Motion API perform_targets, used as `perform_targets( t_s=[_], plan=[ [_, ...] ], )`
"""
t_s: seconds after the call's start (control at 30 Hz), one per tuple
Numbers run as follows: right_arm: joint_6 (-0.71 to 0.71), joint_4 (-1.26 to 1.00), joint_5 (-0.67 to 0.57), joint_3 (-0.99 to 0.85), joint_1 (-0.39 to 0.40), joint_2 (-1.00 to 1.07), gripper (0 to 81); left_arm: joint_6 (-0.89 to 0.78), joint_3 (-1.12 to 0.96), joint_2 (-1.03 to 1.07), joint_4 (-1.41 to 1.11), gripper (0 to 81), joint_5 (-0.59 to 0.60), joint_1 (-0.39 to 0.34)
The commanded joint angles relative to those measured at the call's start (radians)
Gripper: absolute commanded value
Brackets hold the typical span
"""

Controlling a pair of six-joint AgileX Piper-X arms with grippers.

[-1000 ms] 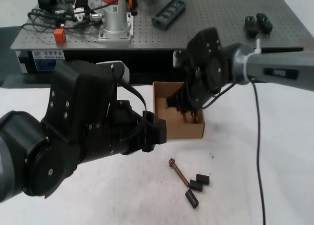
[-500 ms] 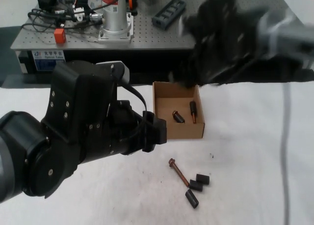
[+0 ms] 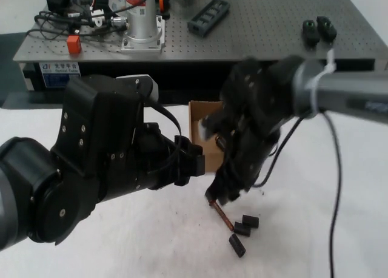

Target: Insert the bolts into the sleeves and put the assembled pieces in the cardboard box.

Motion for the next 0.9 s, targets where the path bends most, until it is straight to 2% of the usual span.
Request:
perform_targets(
  t_s=[0.0, 0.37, 0.47, 0.6, 0.7, 0.87],
  plan=[
    [-0.011, -0.021, 0.004, -0.004, 0.009, 0.029, 30.2, 0.006, -0.001, -0.011, 0.002, 39.3, -0.011, 0.001],
    [-0.03, -0.099, 0.039, -0.004, 0.017, 0.095, 30.0, 0.006, -0.001, -0.011, 0.018, 39.3, -0.011, 0.001],
    [-0.031, -0.11, 0.039, -0.004, 0.017, 0.098, 23.9, 0.008, -0.001, -0.011, 0.017, 39.3, -0.009, 0.001],
    [-0.065, -0.095, 0.035, -0.004, 0.017, 0.098, 1.7, 0.051, -0.001, -0.011, 0.039, 39.3, 0.018, 0.001],
    [-0.04, -0.1, 0.0, -0.004, -0.003, 0.079, 2.7, 0.083, -0.001, -0.011, 0.081, 39.3, 0.051, 0.001],
    [0.03, -0.093, -0.15, 0.012, -0.108, -0.082, 2.7, 0.129, -0.015, -0.002, 0.146, 39.3, 0.083, -0.002]
  ],
)
